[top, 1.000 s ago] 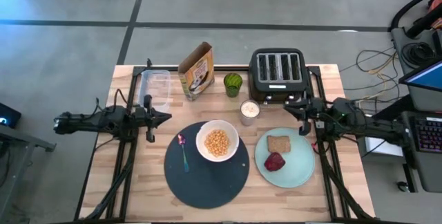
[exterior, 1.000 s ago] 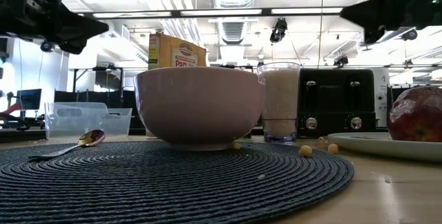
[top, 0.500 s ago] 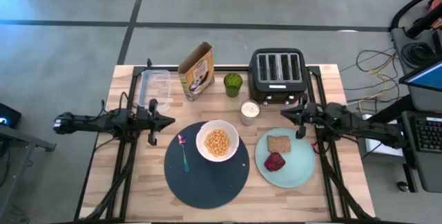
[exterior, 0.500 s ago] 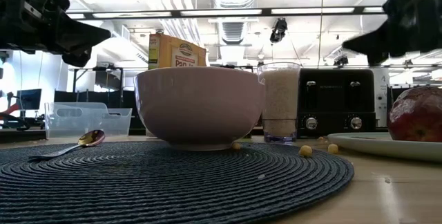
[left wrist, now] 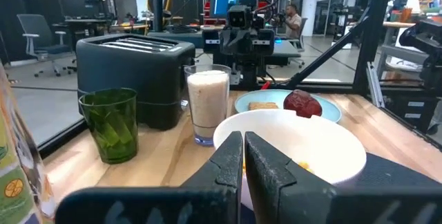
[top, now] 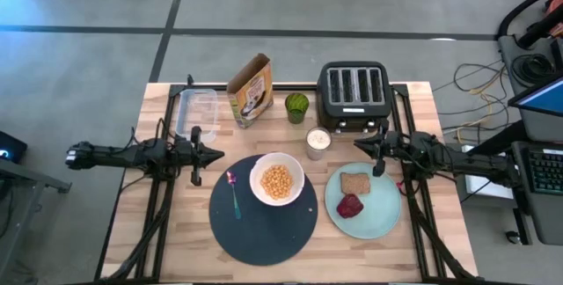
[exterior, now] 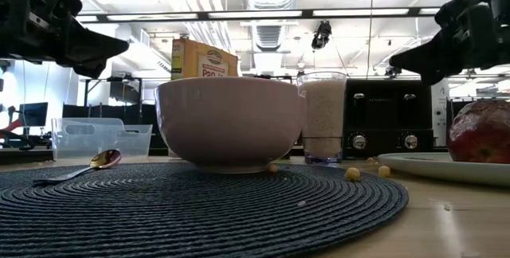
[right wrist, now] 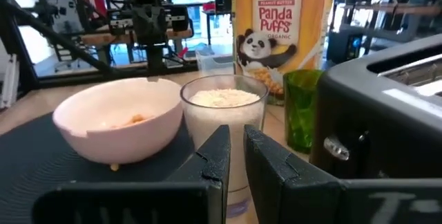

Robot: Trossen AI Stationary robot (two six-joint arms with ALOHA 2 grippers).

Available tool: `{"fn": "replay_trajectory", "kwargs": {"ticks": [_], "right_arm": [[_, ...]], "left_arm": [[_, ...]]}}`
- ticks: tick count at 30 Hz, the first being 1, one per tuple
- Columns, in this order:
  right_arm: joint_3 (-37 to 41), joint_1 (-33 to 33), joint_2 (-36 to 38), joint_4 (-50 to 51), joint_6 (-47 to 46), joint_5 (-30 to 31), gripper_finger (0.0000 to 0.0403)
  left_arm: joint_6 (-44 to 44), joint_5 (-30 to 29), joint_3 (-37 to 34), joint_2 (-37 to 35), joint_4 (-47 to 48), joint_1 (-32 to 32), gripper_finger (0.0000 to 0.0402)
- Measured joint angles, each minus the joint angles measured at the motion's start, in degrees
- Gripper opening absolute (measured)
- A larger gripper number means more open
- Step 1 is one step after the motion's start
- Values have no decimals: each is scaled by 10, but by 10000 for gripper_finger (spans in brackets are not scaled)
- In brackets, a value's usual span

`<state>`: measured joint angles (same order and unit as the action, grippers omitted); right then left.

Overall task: Arrange a breakfast setting
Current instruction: Return to Home Position

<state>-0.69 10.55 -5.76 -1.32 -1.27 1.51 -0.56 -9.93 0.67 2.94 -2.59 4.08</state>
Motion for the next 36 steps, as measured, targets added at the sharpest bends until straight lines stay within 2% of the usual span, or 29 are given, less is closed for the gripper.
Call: {"fn": "replay_trajectory", "kwargs": {"ticks": [4, 36], "right_arm": [[0, 0, -2, 2, -22, 0, 34], [0, 0, -4, 4, -13, 0, 34]], "left_arm": [[0, 0, 0, 7, 0, 0, 0], [-1, 0, 0, 34, -2, 0, 0]]}}
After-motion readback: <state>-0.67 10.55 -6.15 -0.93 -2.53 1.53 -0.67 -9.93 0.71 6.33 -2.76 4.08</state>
